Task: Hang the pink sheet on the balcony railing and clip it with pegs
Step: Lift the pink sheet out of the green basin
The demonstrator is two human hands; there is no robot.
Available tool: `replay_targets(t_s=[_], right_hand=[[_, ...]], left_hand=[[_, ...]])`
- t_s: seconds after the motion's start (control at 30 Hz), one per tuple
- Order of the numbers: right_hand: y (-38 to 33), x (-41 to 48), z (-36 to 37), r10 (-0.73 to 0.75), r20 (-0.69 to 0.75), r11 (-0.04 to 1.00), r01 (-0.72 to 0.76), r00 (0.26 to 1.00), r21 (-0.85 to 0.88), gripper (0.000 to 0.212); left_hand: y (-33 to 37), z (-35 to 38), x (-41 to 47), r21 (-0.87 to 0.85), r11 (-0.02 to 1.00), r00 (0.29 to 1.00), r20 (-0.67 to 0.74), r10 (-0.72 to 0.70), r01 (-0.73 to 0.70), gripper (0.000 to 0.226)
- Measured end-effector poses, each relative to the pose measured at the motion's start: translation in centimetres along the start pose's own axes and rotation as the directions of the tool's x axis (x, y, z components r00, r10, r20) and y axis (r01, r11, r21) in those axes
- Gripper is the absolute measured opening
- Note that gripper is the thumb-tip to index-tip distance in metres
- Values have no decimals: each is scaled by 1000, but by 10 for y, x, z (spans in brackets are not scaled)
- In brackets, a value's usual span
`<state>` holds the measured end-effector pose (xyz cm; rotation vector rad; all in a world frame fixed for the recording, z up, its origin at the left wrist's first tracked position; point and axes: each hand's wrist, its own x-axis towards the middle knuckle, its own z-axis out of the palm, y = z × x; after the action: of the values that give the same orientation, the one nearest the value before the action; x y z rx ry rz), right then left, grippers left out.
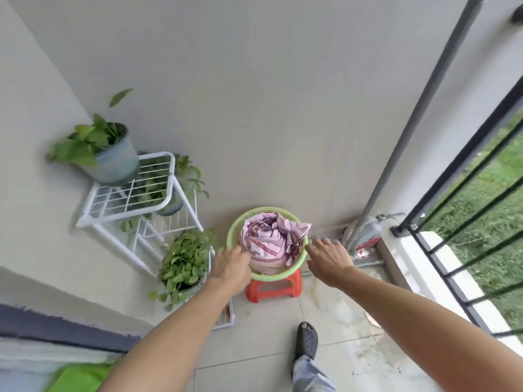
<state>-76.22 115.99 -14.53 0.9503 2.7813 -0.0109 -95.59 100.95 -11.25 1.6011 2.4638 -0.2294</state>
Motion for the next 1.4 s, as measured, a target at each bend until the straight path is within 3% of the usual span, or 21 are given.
replay_targets(t_s=[0.27,0.6,0.9,0.97,1.03,1.1,1.23,1.3,1.4], right_hand=[[75,141,28,-18,174,999,13,985,33,49],[91,293,142,-32,325,999,25,945,27,38],[63,407,294,133,293,956,-200,947,213,56],[58,421,317,207,315,933,-284,926,221,46],[55,431,324,290,328,897,-375,899,234,23],[56,434,312,308,304,879,-392,902,272,16],[57,428,254,289,107,804,-302,951,512,38],[57,420,215,257,11,739,-204,966,643,53],[56,407,157,217,-170,670,-20,961,742,52]], left_hand=[[10,8,140,-96,994,993,112,-46,57,22],[-21,125,274,-201,969,963,253,-88,141,19],[-47,244,376,-273,933,956,236,-173,236,20],[-51,257,385,-276,930,955,235,-181,244,19],[-56,263,388,-285,930,961,218,-171,231,20],[-61,259,389,-301,927,968,178,-174,222,24],[-71,242,400,-326,913,967,149,-207,245,51],[-72,226,409,-386,874,953,187,-240,296,82],[-70,210,416,-459,822,932,281,-228,339,124]])
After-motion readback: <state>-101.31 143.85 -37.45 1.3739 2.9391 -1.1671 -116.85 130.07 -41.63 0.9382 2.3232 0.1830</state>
